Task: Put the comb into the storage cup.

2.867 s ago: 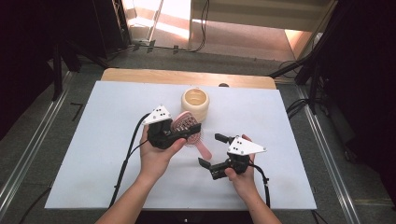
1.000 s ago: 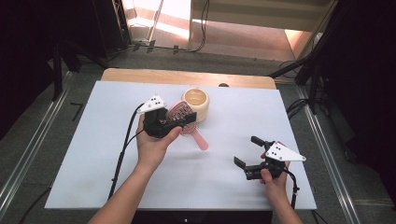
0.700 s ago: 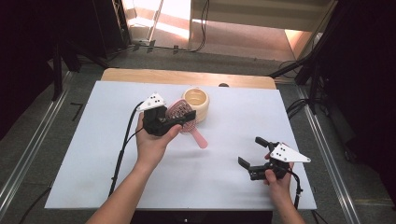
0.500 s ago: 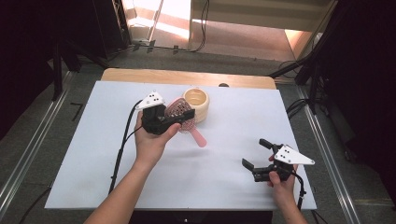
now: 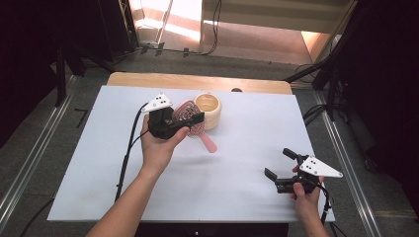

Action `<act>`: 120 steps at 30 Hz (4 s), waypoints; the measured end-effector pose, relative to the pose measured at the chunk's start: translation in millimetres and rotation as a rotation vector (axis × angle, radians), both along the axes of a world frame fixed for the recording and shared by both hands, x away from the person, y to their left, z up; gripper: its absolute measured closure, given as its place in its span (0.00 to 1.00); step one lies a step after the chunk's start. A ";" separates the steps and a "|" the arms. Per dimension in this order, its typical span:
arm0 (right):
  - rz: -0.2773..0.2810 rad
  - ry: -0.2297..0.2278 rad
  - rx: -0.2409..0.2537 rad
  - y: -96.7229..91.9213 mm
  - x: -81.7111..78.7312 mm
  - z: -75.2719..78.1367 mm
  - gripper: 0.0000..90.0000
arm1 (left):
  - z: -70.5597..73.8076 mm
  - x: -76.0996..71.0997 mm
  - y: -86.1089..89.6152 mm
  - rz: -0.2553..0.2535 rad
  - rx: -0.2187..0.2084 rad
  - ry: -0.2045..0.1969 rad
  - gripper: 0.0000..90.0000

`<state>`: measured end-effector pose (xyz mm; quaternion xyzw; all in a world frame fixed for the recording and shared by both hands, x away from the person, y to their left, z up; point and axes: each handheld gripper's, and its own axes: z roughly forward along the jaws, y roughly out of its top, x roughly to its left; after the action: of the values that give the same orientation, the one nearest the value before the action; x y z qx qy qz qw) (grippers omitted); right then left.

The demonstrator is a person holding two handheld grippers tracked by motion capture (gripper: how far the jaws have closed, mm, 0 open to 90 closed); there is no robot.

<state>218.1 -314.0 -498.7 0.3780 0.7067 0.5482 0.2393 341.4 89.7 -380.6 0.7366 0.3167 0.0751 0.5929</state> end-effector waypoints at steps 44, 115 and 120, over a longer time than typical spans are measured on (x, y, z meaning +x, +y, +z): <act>-0.010 0.007 0.012 -4.2 -0.4 -3.9 0.00 | 31.2 29.1 12.0 0.052 0.012 -0.043 0.68; 0.002 0.016 0.015 -2.8 -1.1 -7.2 0.00 | 59.7 84.5 13.0 0.098 -0.043 -0.046 0.68; 0.003 0.013 0.014 -3.1 -1.4 -6.9 0.00 | 58.8 89.5 12.5 0.111 -0.045 -0.045 0.68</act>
<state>216.7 -317.1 -505.6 0.3821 0.7050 0.5509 0.2314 430.9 102.3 -321.8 0.7023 0.3454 0.1174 0.6113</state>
